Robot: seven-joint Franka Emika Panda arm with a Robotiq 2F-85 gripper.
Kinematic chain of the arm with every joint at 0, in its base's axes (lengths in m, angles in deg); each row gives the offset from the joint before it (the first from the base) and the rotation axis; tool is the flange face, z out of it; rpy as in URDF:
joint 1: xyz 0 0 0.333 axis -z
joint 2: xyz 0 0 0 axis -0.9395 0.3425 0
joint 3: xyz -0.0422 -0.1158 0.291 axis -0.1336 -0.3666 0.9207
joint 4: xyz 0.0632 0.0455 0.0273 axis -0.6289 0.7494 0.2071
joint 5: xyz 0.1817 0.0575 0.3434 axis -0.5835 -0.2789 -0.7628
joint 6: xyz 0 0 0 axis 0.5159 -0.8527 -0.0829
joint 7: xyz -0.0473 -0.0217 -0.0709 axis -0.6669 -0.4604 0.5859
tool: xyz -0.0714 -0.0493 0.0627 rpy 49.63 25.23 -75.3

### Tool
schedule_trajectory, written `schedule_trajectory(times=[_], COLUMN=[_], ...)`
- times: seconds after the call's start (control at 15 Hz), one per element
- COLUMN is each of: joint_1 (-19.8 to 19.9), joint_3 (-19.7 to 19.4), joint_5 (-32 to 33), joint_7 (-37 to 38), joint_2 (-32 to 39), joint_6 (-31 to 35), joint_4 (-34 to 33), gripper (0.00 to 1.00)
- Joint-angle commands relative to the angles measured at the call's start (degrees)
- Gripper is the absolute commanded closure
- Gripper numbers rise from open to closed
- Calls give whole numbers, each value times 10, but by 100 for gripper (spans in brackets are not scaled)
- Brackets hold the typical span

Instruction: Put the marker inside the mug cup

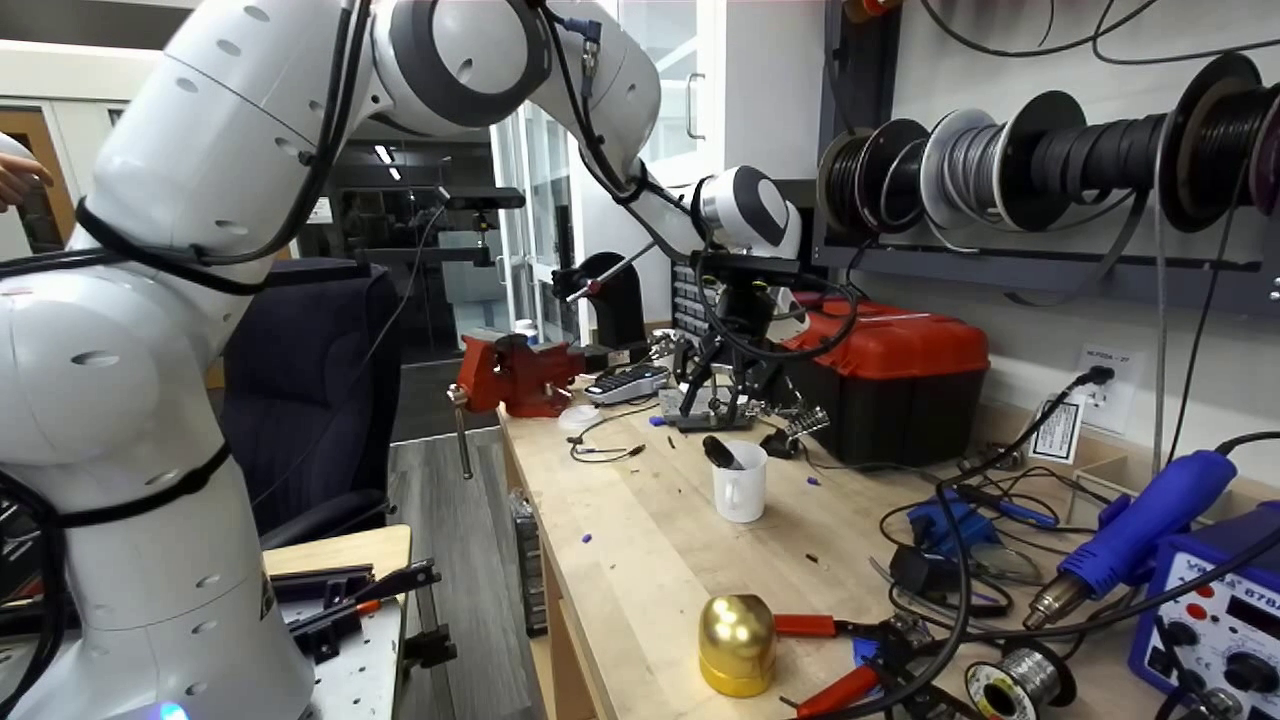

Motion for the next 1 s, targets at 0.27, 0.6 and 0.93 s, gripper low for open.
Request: schedule_trajectory(times=[0.27,0.6,0.93], joint_1=[6,7,12], joint_3=[8,6,5], joint_5=[3,-16,-29], joint_7=[-13,-6,-5], joint_2=[-13,-10,-23], joint_6=[0,15,23], joint_4=[-13,-23,-23], gripper=[0,0,0])
